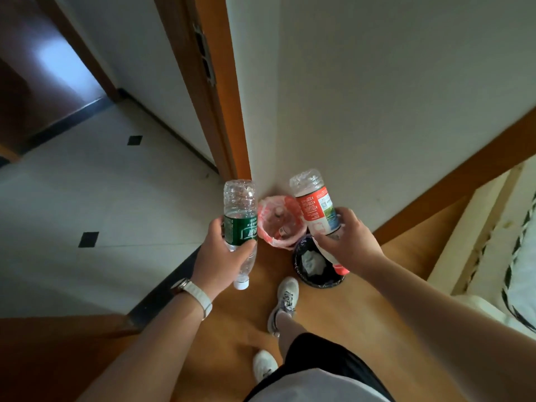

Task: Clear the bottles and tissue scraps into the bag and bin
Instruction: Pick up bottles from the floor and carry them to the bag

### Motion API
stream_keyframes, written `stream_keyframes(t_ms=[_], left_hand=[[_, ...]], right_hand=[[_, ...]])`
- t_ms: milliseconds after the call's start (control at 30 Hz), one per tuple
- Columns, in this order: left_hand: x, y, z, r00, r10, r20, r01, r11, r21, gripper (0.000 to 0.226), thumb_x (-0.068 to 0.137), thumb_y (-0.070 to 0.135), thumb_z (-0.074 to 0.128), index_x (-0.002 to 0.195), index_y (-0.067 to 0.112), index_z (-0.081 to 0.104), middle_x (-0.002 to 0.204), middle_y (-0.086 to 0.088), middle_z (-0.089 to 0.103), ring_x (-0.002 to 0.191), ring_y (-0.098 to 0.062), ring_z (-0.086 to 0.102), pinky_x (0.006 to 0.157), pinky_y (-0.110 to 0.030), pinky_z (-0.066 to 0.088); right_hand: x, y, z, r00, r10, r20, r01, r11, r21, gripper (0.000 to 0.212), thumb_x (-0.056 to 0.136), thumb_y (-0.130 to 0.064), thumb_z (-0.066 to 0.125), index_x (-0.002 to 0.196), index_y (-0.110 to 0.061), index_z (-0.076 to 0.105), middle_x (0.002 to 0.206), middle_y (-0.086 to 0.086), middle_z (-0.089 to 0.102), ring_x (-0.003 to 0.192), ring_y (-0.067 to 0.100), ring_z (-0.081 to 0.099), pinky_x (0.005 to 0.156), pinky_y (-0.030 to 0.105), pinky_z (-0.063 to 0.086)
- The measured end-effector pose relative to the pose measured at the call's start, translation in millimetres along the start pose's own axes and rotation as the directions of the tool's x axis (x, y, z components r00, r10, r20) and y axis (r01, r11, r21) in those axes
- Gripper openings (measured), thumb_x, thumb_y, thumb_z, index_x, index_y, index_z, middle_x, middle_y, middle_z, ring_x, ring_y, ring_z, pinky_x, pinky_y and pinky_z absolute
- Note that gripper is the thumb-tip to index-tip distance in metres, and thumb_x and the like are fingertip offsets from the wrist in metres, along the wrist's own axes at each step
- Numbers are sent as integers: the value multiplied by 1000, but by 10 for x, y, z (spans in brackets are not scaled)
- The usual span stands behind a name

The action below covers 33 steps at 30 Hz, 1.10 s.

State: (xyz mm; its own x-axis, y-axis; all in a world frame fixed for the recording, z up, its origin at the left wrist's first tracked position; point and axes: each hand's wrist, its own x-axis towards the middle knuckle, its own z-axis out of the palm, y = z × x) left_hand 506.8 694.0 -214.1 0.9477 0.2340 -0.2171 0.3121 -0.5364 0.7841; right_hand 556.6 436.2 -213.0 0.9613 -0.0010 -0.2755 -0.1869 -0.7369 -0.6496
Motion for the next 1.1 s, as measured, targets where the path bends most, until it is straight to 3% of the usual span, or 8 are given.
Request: stream_keyframes(t_ms=[133, 300, 467, 633, 867, 1100], left_hand=[[517, 124, 95, 998, -43, 37, 41, 998, 43, 57, 79, 36, 75, 123, 30, 40, 106, 15, 59, 91, 1, 59, 63, -11, 41], [1231, 304, 292, 988, -85, 132, 68, 989, 132, 59, 80, 38, 74, 126, 32, 38, 111, 13, 61, 97, -8, 61, 71, -20, 50], [1846, 480, 579, 984, -100, 147, 80, 988, 133, 61, 79, 38, 75, 127, 34, 38, 108, 18, 59, 95, -4, 60, 71, -24, 52], [2296, 461, 835, 977, -116, 177, 97, 989, 112, 61, 81, 34, 75, 129, 29, 37, 104, 19, 57, 91, 2, 58, 68, -22, 48], [2832, 63, 1234, 950, -181, 254, 160, 982, 99, 54, 80, 29, 76, 119, 28, 39, 104, 13, 60, 90, -4, 61, 66, -23, 48], [3468, -771, 1824, 926, -200, 320, 176, 979, 104, 59, 70, 40, 80, 117, 32, 43, 106, 14, 60, 92, -3, 61, 73, -30, 51]], right_hand=[[575, 66, 108, 998, 44, 40, -46, 997, 69, 70, 75, -54, 71, 133, -28, 42, 116, -7, 61, 90, 8, 61, 76, 28, 54], [1281, 108, 104, 993, 82, 87, -96, 980, 176, 93, 54, -76, 57, 131, -27, 42, 111, -11, 61, 93, 10, 64, 79, 30, 56], [1769, 308, 145, 985, 148, 91, -163, 967, 194, 80, 64, -64, 65, 131, -28, 41, 112, -9, 59, 92, 11, 62, 73, 26, 51], [2079, 458, 223, 983, 173, 61, -181, 965, 189, 72, 71, -56, 69, 130, -28, 39, 108, -11, 55, 91, 11, 60, 77, 30, 54], [2428, 728, 585, 964, 265, 20, -264, 946, 188, 71, 76, -48, 73, 132, -24, 38, 109, -11, 51, 94, 10, 57, 81, 31, 53], [2887, 1107, 1394, 936, 351, -3, -343, 916, 209, 72, 69, -57, 68, 130, -28, 41, 113, -11, 57, 97, 9, 60, 83, 34, 56]])
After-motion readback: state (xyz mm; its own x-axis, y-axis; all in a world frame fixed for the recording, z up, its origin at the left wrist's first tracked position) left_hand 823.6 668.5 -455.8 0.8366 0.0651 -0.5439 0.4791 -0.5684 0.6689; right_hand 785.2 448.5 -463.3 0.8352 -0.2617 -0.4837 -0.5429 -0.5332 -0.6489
